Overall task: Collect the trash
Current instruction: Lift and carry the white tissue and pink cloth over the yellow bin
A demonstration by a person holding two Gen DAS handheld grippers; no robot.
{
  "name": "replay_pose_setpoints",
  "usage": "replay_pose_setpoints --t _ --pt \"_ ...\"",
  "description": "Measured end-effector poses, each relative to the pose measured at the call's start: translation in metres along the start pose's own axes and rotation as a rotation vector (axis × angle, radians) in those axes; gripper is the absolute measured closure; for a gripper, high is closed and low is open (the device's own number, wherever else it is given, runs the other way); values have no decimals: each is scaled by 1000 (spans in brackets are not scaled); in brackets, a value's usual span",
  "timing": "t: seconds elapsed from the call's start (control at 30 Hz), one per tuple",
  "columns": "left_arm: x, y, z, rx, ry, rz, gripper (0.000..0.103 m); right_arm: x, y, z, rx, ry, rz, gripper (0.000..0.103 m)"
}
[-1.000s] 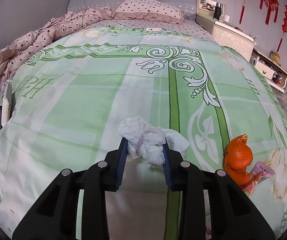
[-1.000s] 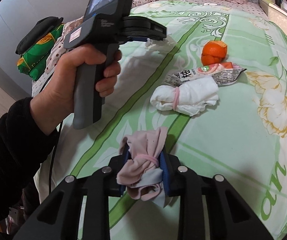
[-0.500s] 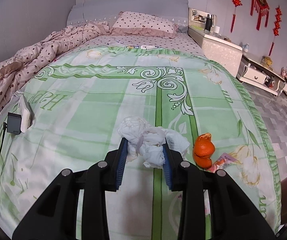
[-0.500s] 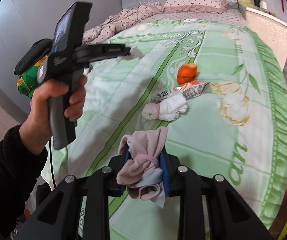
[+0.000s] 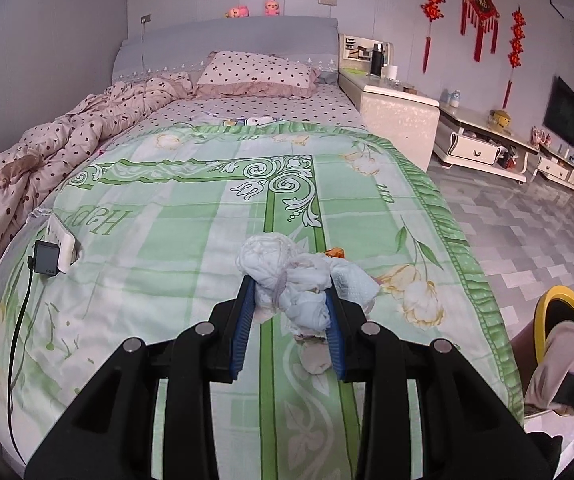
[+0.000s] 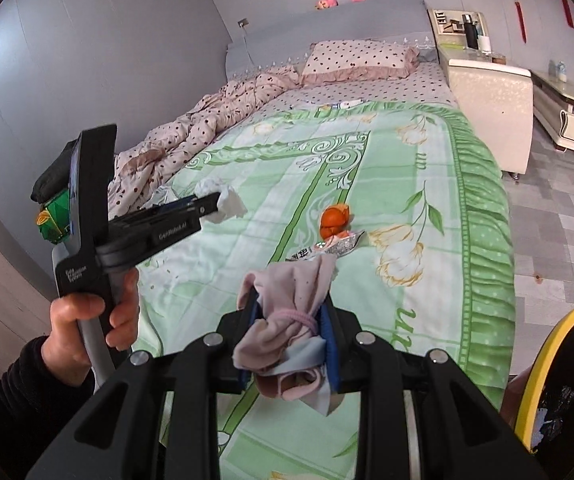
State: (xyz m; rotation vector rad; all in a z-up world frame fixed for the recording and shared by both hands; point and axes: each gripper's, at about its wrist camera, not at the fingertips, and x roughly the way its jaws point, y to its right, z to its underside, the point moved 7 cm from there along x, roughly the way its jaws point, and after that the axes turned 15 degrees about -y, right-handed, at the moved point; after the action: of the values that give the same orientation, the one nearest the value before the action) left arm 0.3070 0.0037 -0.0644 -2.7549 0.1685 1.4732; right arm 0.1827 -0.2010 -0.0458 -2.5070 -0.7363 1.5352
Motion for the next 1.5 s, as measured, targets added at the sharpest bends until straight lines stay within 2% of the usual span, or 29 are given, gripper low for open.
replay_pose_setpoints --t 0.33,0.77,1.07,1.5 --pt "-50 49 4 33 24 87 72 -78 18 -5 34 120 55 77" --pt "-92 140 0 126 54 187 72 -163 76 1 116 243 142 77" --pt "-101 214 1 212 47 241 71 -209 125 18 200 300 203 77" --pt "-97 308 5 305 20 327 71 -246 189 47 308 334 262 77"
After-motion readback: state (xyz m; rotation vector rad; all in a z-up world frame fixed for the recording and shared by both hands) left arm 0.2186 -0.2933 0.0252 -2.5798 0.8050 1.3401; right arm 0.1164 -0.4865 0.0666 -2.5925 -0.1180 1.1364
